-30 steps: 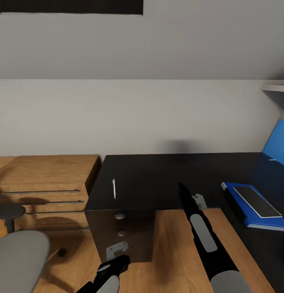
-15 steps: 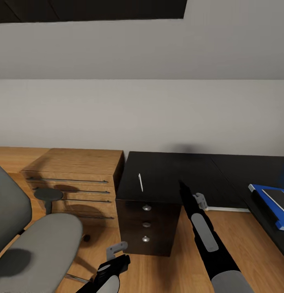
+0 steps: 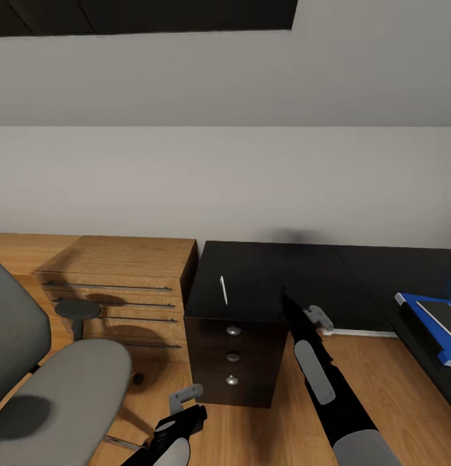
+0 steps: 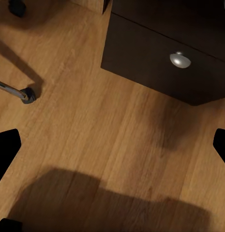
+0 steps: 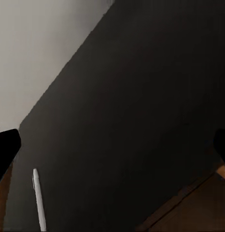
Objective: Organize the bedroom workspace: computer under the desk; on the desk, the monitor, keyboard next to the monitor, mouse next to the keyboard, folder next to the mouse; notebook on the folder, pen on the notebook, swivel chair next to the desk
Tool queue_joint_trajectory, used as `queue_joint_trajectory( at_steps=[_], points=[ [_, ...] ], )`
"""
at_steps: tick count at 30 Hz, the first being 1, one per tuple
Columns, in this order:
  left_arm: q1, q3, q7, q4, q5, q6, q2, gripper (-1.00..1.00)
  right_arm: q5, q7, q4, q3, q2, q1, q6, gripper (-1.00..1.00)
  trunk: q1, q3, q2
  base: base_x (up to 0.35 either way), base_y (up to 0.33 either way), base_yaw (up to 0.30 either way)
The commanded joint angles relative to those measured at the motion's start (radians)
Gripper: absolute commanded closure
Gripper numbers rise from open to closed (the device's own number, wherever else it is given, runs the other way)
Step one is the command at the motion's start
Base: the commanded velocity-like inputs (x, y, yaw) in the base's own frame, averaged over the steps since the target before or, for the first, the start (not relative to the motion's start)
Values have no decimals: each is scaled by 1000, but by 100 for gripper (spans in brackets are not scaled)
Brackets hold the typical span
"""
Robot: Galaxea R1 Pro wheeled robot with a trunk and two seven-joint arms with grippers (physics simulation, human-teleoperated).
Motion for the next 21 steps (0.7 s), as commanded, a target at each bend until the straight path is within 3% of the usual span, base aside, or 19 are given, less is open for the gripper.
queue_joint_trajectory(
  at_steps=[1,2,3,4,6,13,17,21],
  points=[
    [-1,-2,6,-2,2,5,1,-100,45,-77,-2,29,-1,-2,33,-100,0,-1,-1,0,0,0],
    [-1,-2,6,-2,2,5,1,-100,86,-133,-3,52,-1,-4,84,-100,0,-1,-1,0,0,0],
    [-1,-2,6,-1,2,5,1,-100,142,-219,-6,77,0,-11,187,-100,0,-1,-1,0,0,0],
    [-1,-2,6,-1,2,5,1,-100,168,-262,-9,87,1,-18,249,-100,0,-1,-1,0,0,0],
    [-1,-2,6,-1,2,5,1,-100,190,-302,-15,94,1,-25,304,-100,0,-1,-1,0,0,0],
    [-1,-2,6,-2,2,5,1,-100,211,-344,-111,108,2,-32,360,-100,0,-1,-1,0,0,0],
    [-1,-2,6,-2,2,5,1,-100,219,-348,-183,259,-3,-31,359,-100,0,-1,-1,0,0,0],
    [-1,-2,6,-2,2,5,1,-100,221,-348,-198,317,-3,-30,357,-100,0,-1,-1,0,0,76]
  ],
)
